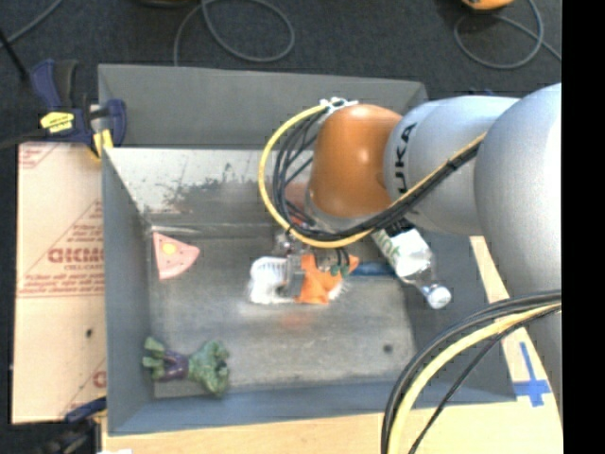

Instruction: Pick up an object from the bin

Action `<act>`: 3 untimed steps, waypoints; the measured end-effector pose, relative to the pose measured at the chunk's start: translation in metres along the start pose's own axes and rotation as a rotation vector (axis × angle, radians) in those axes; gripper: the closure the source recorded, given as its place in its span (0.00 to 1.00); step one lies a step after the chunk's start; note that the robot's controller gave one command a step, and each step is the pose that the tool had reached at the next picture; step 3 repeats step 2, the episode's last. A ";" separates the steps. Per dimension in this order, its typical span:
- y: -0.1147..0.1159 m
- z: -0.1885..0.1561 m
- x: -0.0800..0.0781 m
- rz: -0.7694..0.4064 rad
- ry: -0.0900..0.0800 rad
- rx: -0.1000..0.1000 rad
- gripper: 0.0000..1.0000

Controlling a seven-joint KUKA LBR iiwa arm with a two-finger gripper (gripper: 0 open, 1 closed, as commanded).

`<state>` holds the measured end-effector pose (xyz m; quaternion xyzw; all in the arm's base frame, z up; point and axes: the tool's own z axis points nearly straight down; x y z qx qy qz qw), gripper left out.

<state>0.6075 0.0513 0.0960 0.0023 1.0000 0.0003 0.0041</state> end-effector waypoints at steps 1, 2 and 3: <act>0.000 0.000 0.000 0.001 0.000 -0.001 1.00; 0.003 -0.195 -0.002 0.016 0.000 0.000 1.00; 0.003 -0.195 -0.002 0.016 0.000 0.000 1.00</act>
Offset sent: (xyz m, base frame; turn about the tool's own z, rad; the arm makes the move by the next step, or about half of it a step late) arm 0.0004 0.0040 0.2095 0.0195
